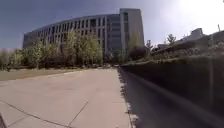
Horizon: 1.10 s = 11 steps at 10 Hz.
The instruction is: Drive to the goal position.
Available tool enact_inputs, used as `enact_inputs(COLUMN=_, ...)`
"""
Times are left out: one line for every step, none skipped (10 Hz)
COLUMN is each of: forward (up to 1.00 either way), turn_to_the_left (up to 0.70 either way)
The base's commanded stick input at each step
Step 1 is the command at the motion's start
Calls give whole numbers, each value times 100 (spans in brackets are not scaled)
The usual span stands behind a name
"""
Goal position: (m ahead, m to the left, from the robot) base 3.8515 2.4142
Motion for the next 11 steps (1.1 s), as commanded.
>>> enact_inputs(forward=100, turn_to_the_left=0)
enact_inputs(forward=100, turn_to_the_left=0)
enact_inputs(forward=100, turn_to_the_left=0)
enact_inputs(forward=100, turn_to_the_left=0)
enact_inputs(forward=100, turn_to_the_left=0)
enact_inputs(forward=100, turn_to_the_left=0)
enact_inputs(forward=100, turn_to_the_left=0)
enact_inputs(forward=100, turn_to_the_left=0)
enact_inputs(forward=100, turn_to_the_left=0)
enact_inputs(forward=100, turn_to_the_left=0)
enact_inputs(forward=100, turn_to_the_left=0)
